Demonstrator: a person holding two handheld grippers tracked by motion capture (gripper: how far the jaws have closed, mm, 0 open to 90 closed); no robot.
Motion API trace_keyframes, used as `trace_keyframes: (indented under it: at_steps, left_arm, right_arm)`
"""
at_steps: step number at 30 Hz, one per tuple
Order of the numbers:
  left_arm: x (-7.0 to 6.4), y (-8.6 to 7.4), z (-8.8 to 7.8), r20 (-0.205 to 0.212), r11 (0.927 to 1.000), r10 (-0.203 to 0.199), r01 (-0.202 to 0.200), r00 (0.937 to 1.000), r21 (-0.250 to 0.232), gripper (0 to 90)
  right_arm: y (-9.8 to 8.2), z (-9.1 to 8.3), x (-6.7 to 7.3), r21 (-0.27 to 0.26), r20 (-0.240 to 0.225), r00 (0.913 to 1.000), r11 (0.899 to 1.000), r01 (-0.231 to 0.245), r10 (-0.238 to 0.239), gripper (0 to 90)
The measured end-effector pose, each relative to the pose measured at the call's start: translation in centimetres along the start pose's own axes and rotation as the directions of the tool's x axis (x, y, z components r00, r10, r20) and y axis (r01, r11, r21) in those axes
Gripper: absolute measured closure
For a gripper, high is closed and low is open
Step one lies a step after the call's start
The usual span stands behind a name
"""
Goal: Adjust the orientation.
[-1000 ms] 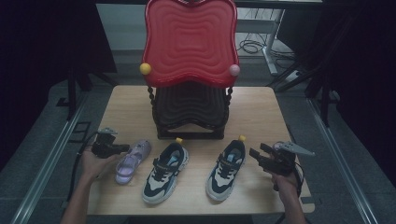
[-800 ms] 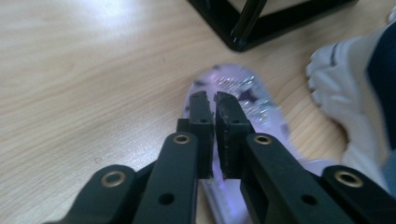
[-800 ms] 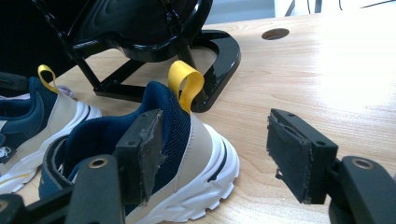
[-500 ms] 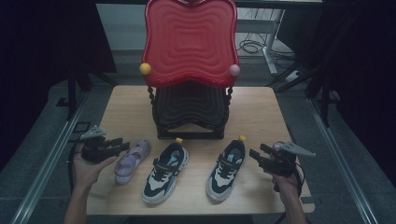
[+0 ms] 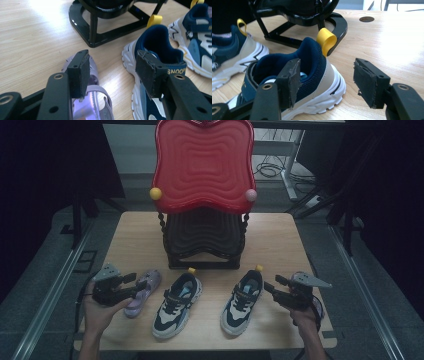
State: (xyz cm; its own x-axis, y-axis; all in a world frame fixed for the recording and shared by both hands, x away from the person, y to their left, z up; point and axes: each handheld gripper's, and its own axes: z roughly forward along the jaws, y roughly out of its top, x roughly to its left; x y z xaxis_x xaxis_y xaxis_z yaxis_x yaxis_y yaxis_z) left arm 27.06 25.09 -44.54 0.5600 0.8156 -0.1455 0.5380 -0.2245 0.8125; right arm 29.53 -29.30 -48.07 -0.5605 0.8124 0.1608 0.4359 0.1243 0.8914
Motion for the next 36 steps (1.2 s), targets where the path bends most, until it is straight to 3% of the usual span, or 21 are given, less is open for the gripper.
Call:
trace_keyframes:
  at_steps: [3,8,11,14,21,25,27,30,36]
  left_arm:
    - [-0.2,0.0,0.4,0.000,0.9998,-0.005,0.005,1.0000,-0.020,43.9]
    - [-0.8,0.0,1.3,-0.021,0.9998,0.021,-0.021,0.9996,-0.005,42.9]
    - [-1.0,0.0,1.6,-0.034,0.9992,0.040,-0.040,0.9986,0.007,42.3]
    - [-1.2,-0.1,1.5,-0.057,0.9992,0.038,-0.038,0.9976,0.009,42.7]
    - [-1.1,0.6,0.7,-0.064,0.9997,0.024,-0.024,0.9977,0.008,42.2]
    - [-1.5,0.9,0.6,-0.081,0.9998,0.021,-0.021,0.9965,-0.002,42.2]
    - [-1.8,0.9,0.6,-0.063,0.9997,0.022,-0.022,0.9977,-0.003,42.3]
    - [-2.1,0.6,0.6,-0.075,0.9994,0.032,-0.031,0.9967,0.014,42.5]
    - [-2.4,0.1,-0.1,-0.080,0.9982,0.060,-0.061,0.9950,-0.001,42.5]
  right_arm:
    - [0.3,-0.1,0.2,0.035,0.028,0.9986,0.998,0.043,-0.044,39.2]
    - [0.8,-0.8,0.0,0.056,0.054,0.9942,0.994,0.090,-0.093,43.0]
    - [1.0,-1.6,-0.5,0.054,0.073,0.9935,0.995,0.084,-0.088,46.6]
    - [1.0,-2.3,-1.0,0.037,0.097,0.9940,0.998,0.047,-0.051,57.1]
    - [0.5,-2.9,-1.0,0.077,0.062,0.9970,0.996,0.041,-0.046,75.5]
    - [0.3,-3.5,-1.6,0.082,0.067,0.9966,0.996,0.042,-0.047,80.8]
    - [0.3,-4.2,-2.0,0.081,0.081,0.9955,0.996,0.042,-0.049,83.9]
    - [0.2,-6.0,-3.4,0.063,0.103,0.9945,0.998,0.012,-0.019,88.7]
    - [-0.8,-6.7,-4.5,0.089,0.141,0.9899,0.996,-0.021,0.008,89.5]
